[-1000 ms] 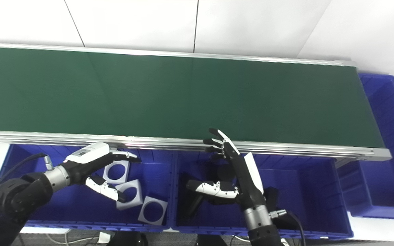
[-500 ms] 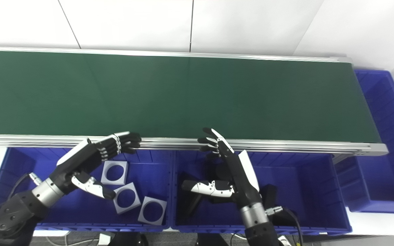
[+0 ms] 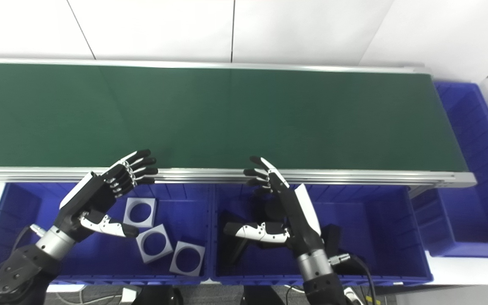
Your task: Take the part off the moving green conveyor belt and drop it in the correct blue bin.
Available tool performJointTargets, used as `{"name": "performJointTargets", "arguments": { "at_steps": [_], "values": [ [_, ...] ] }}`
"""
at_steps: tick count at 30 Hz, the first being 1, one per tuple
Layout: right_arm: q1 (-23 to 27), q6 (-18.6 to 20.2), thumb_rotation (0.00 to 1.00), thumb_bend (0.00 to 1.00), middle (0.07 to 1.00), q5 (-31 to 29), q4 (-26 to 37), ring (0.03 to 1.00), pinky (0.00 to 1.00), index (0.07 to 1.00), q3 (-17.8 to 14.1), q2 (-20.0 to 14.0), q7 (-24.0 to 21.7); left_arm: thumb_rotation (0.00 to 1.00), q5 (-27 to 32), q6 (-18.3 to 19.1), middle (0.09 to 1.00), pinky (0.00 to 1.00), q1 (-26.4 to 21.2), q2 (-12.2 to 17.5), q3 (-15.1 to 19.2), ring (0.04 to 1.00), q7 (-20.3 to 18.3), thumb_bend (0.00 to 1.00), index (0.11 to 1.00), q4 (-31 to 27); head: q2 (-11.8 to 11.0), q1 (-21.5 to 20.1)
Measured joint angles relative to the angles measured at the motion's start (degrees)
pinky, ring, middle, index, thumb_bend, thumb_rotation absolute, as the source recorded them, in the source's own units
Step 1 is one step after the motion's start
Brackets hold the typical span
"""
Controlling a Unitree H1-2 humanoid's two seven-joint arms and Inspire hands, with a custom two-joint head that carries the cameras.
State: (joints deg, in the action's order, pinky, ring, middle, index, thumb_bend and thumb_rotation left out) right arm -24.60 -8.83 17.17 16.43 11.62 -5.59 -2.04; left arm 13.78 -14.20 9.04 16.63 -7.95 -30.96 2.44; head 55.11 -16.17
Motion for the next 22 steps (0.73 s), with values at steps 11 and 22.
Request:
{"name": "performJointTargets", "arguments": {
  "at_steps": [11, 22],
  "values": [
    [-1.66, 0.22, 0.26, 0.78, 0.793, 0.40, -0.02, 0.743, 0.66, 0.891, -0.30, 0.01, 0.03, 0.11, -1.82, -0.74, 0.883, 0.77, 1.30, -1.02, 0.08, 0.834, 0.70, 0.89, 0.884, 0.76, -3.52, 4.31],
    [-1.53, 1.05, 0.23, 0.77, 0.794, -0.04, -0.03, 0.739, 0.65, 0.893, -0.32, 0.03, 0.01, 0.14, -1.90, -2.56, 0.881, 0.77, 1.23, -1.35, 0.08, 0.830, 0.77, 0.90, 0.883, 2.33, -3.52, 3.87]
  ]
}}
